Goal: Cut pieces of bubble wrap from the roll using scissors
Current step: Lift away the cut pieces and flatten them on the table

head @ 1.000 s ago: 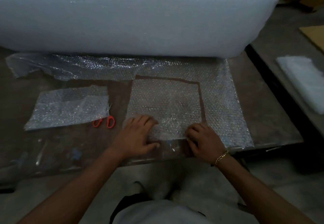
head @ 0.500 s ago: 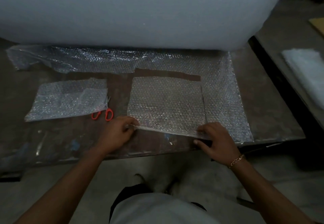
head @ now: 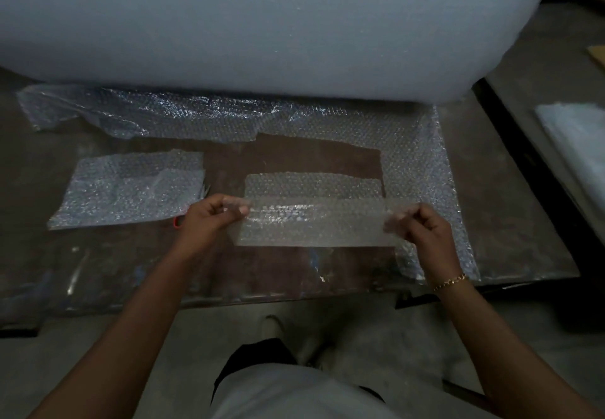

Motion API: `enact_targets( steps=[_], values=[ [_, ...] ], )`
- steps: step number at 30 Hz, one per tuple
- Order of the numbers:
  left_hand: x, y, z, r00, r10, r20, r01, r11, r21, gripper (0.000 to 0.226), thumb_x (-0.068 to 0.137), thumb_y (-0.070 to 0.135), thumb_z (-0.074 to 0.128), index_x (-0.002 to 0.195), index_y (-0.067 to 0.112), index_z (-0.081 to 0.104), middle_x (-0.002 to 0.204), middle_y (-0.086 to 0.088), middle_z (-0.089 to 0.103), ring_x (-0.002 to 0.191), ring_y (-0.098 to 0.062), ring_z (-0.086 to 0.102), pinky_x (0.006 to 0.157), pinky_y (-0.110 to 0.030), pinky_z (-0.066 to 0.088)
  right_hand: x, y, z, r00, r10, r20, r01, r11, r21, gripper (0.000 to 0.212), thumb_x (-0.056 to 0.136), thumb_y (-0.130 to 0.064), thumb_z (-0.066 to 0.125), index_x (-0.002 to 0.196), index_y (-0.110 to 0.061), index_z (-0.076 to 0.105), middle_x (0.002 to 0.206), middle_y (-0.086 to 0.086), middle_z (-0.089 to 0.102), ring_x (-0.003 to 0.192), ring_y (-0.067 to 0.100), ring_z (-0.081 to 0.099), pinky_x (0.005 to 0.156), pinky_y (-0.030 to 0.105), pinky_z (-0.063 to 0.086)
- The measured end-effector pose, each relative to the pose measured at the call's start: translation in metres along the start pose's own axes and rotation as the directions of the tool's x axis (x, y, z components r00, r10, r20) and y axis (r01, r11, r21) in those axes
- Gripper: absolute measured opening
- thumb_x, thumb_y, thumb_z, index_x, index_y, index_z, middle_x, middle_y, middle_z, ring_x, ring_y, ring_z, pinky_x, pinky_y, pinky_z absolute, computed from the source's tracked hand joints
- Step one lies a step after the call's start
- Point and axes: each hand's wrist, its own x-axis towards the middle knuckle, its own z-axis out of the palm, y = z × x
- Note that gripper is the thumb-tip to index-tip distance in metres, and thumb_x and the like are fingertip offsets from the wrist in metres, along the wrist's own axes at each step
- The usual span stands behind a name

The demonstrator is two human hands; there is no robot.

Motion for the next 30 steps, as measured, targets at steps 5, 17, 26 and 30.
enact_targets(
  steps=[5, 17, 26, 30],
  values=[
    [0.035, -0.001, 0.025, 0.988, -0.007, -0.152, -0.001, 0.999, -0.048, 0.01, 0.097, 0.012, 0.065, 0.092, 0.017, 0.071, 0.081, 0.008, 0.071, 0.073, -0.002, 0.063, 0.069, -0.019, 0.052, 0.035, -0.005, 0.024, 0.991, 0.029, -0.128, -0.041, 0.995, -0.093, 0.015, 0.1, -0.017, 0.059, 0.086, -0.022, 0.059, 0.079, 0.005, 0.067, 0.07, 0.019, 0.064, 0.057, 0.029, 0.053],
    [0.096, -0.035, 0.024, 0.969, 0.141, -0.204, -0.011, 0.848, 0.53, 0.046, 0.093, 0.058, 0.044, 0.086, 0.017, 0.064, 0.076, -0.009, 0.068, 0.077, -0.033, 0.066, 0.07, -0.048, 0.054, 0.083, 0.02, 0.04, 0.968, -0.058, -0.245, -0.105, 0.792, -0.601, 0.017, 0.099, -0.027, 0.058, 0.098, -0.012, 0.065, 0.08, 0.005, 0.068, 0.071, 0.022, 0.062, 0.064, 0.031, 0.044],
    [0.096, -0.039, 0.022, 0.963, 0.162, -0.217, -0.011, 0.825, 0.565, 0.047, 0.091, 0.06, 0.042, 0.084, 0.018, 0.06, 0.069, -0.009, 0.064, 0.07, -0.033, 0.063, 0.066, -0.047, 0.051, 0.088, 0.026, 0.04, 0.965, -0.167, -0.201, -0.061, 0.603, -0.795, 0.031, 0.095, -0.04, 0.047, 0.079, -0.019, 0.062, 0.081, 0.004, 0.066, 0.074, 0.025, 0.06, 0.068, 0.04, 0.051],
    [0.097, -0.042, 0.022, 0.958, 0.194, -0.209, -0.018, 0.772, 0.635, 0.04, 0.098, 0.053, 0.047, 0.107, 0.02, 0.068, 0.08, -0.01, 0.071, 0.077, -0.032, 0.068, 0.07, -0.045, 0.054, 0.089, 0.032, 0.036, 0.967, -0.134, -0.218, -0.105, 0.571, -0.814, 0.033, 0.092, -0.046, 0.043, 0.083, -0.021, 0.063, 0.087, 0.005, 0.068, 0.08, 0.03, 0.061, 0.073, 0.043, 0.052]
  ],
)
